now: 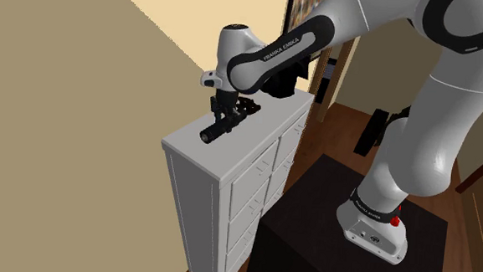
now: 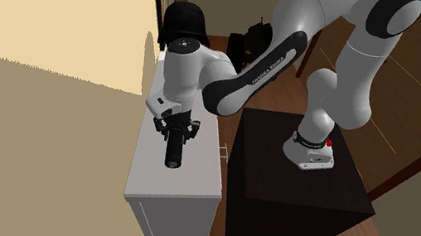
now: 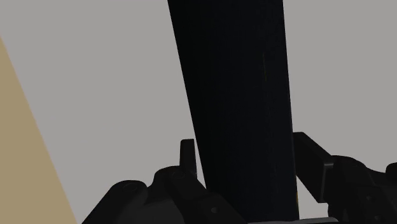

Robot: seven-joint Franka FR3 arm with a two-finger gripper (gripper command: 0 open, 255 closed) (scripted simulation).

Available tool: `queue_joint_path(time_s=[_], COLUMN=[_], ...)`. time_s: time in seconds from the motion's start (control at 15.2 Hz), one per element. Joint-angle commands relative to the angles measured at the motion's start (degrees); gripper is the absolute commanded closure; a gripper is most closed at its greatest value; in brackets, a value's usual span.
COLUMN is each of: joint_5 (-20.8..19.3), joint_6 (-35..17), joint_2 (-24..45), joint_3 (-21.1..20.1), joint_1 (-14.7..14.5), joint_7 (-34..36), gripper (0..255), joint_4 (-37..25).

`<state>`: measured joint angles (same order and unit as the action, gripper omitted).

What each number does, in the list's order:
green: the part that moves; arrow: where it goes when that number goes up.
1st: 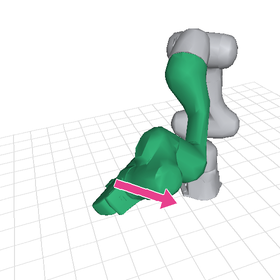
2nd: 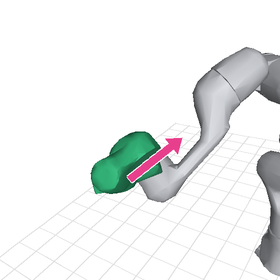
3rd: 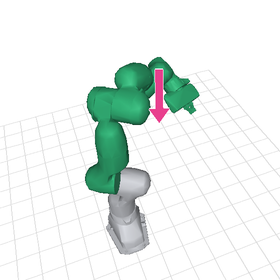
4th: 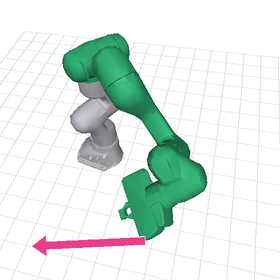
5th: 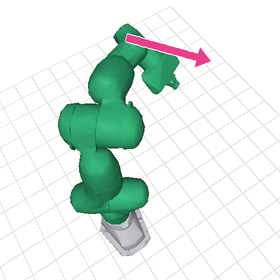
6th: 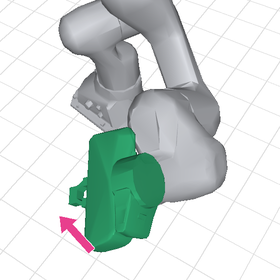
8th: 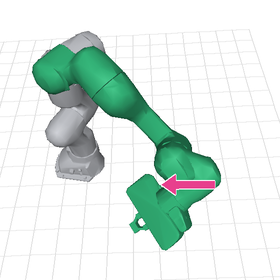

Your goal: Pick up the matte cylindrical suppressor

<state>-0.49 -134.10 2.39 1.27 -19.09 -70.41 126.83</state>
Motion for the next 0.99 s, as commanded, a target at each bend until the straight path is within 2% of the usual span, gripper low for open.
queue_joint_path(time_s=[0.0, 0.92], joint_5=[0.02, -0.04], joint_6=[0.01, 9.75], joint_2=[0.05, -4.39], joint_3=[0.01, -0.01], joint_1=[0.01, -0.01], joint_7=[0.03, 0.03], gripper=[255, 255], joint_4=[0.07, -5.23])
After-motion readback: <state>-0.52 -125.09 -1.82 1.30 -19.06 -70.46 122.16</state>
